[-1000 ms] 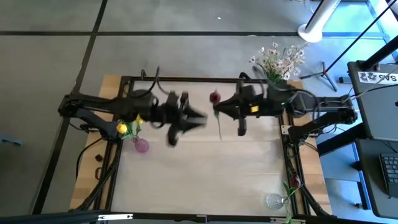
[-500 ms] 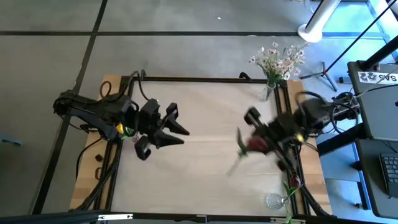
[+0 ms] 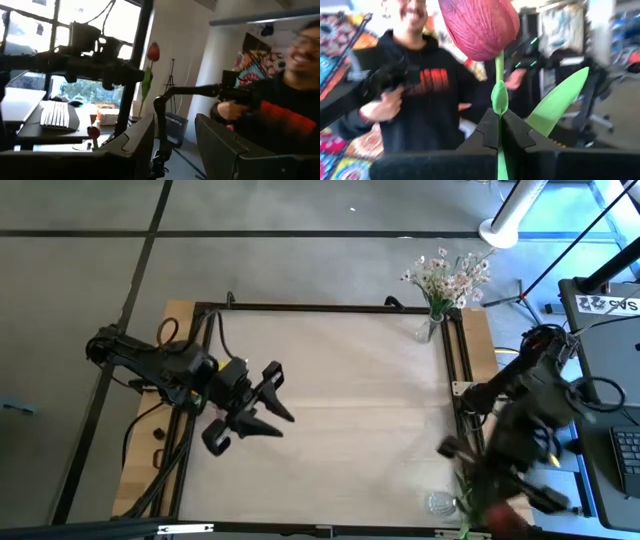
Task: Sort flowers into vase by color
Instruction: Put the red tulip into the bottom transparent flower vase
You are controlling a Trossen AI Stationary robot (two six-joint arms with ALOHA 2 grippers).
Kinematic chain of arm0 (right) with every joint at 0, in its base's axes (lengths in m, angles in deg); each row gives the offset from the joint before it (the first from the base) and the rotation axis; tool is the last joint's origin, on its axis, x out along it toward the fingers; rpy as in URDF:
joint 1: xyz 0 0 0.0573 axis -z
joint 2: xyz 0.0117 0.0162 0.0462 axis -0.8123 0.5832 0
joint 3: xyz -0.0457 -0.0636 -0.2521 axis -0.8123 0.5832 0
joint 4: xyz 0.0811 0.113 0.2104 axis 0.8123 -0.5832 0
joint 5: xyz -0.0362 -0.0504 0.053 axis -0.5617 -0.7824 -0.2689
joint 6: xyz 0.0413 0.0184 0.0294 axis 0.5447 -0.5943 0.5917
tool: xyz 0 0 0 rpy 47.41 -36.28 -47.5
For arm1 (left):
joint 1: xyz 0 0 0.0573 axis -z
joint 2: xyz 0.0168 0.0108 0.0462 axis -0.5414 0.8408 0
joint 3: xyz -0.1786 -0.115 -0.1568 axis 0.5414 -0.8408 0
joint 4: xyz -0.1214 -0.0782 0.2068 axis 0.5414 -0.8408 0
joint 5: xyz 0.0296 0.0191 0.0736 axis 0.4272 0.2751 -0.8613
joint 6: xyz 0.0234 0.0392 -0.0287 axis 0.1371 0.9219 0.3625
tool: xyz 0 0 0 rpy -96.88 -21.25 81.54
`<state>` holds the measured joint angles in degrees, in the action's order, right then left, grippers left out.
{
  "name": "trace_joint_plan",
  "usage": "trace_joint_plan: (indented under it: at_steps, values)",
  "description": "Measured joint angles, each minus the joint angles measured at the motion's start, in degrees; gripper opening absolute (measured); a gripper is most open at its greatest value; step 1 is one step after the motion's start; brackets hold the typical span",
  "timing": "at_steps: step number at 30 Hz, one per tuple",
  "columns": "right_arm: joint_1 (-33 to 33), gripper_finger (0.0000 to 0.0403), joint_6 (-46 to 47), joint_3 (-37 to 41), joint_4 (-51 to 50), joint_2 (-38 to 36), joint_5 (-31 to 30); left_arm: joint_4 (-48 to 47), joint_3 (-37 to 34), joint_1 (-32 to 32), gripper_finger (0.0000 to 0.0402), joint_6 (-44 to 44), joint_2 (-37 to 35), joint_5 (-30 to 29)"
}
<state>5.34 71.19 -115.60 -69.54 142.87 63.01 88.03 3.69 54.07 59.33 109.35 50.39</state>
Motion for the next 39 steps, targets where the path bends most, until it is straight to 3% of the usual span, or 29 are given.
trace_joint_plan:
  at_steps: [10,16,20,29,39]
  values:
    - [-18.6,0.0001,-5.6,0.0,-8.8,-0.1,-18.5,-2.5,0.0,4.9,0.0140,3.2,0.0,-0.3]
    - [-24.0,0.0001,-6.4,0.2,-11.9,-0.3,-24.7,-1.3,-0.1,8.4,0.0140,3.5,1.0,-0.8]
    - [-26.3,0.0001,-6.3,6.2,-9.7,-3.3,-30.4,1.0,-0.1,10.0,0.0140,6.3,1.4,-1.8]
    - [-26.4,0.0001,-4.9,26.0,6.4,-14.5,-30.4,1.0,-0.1,10.8,0.0140,8.1,1.4,-2.4]
    - [-26.4,0.0001,-6.0,34.9,10.1,-21.1,-31.5,1.4,-0.1,10.7,0.0140,8.1,1.4,-2.4]
